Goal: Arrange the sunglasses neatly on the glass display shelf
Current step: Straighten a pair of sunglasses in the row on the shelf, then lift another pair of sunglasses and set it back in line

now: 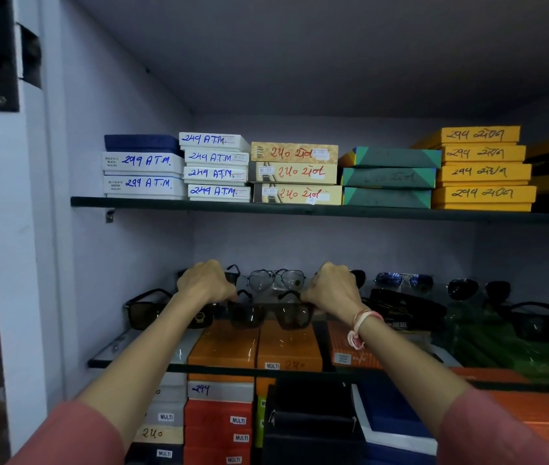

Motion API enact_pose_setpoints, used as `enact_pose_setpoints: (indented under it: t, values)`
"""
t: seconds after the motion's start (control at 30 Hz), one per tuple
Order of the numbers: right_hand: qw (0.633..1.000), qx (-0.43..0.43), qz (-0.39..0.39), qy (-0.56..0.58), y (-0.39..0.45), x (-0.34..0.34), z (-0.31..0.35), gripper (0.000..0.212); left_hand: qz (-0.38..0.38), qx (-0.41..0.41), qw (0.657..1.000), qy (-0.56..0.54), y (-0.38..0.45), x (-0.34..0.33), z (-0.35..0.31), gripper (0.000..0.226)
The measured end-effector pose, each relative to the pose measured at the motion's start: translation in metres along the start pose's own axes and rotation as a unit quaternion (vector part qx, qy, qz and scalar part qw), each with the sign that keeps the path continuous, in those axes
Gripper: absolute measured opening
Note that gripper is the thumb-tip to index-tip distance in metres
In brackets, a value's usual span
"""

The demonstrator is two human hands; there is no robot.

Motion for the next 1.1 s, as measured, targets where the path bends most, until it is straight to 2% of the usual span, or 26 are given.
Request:
enact_pose_setpoints:
  t: [0.23,0.33,0.5,0.6,0.7,0.8,0.9,1.0,1.1]
  values:
    - [1.000,-0.004,0.004,-0.005,-0.005,0.003,0.004,0.023,0.003,0.000,1.000,0.010,-0.007,0.004,-0.003,0.042]
    - [1.000,-0.019,0.011,-0.005,-0.008,0.010,-0.004,0.034,0.004,-0.010,0.999,0.036,-0.012,0.005,-0.007,0.047]
    - [0.998,-0.054,-0.026,-0.001,-0.005,0.046,-0.051,0.036,-0.100,-0.053,0.989,0.096,-0.026,0.023,-0.031,0.058]
    - [0.994,-0.075,-0.067,-0.031,-0.001,0.076,-0.091,0.029,-0.123,-0.093,0.987,0.046,-0.034,0.023,-0.058,0.053]
    - [0.989,-0.102,-0.067,-0.081,0.005,0.091,-0.130,0.027,-0.103,-0.135,0.985,-0.019,-0.043,0.012,-0.094,0.042]
    - [0.991,-0.093,0.015,-0.093,0.008,0.081,-0.150,0.033,-0.094,-0.176,0.979,-0.052,-0.048,-0.003,-0.136,0.031]
    - [0.994,-0.045,0.079,-0.062,0.009,0.064,-0.155,0.033,-0.053,-0.205,0.976,-0.059,-0.051,-0.029,-0.172,0.025]
    - [0.996,-0.001,0.070,-0.045,0.011,0.057,-0.155,0.025,-0.006,-0.215,0.976,-0.025,-0.053,-0.055,-0.193,0.036]
    - [0.998,0.039,0.037,-0.028,0.017,0.060,-0.157,0.019,0.010,-0.207,0.978,-0.012,-0.053,-0.069,-0.199,0.041]
Point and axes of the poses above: each hand's wrist, its own y-axis towards the middle knuckle, its own x-axis out of the back of the hand, z = x × y, the point moved 8 cm from there along y, towards the middle knuckle, and after that the axes turned 10 degrees about -z, right-handed, at the moved point
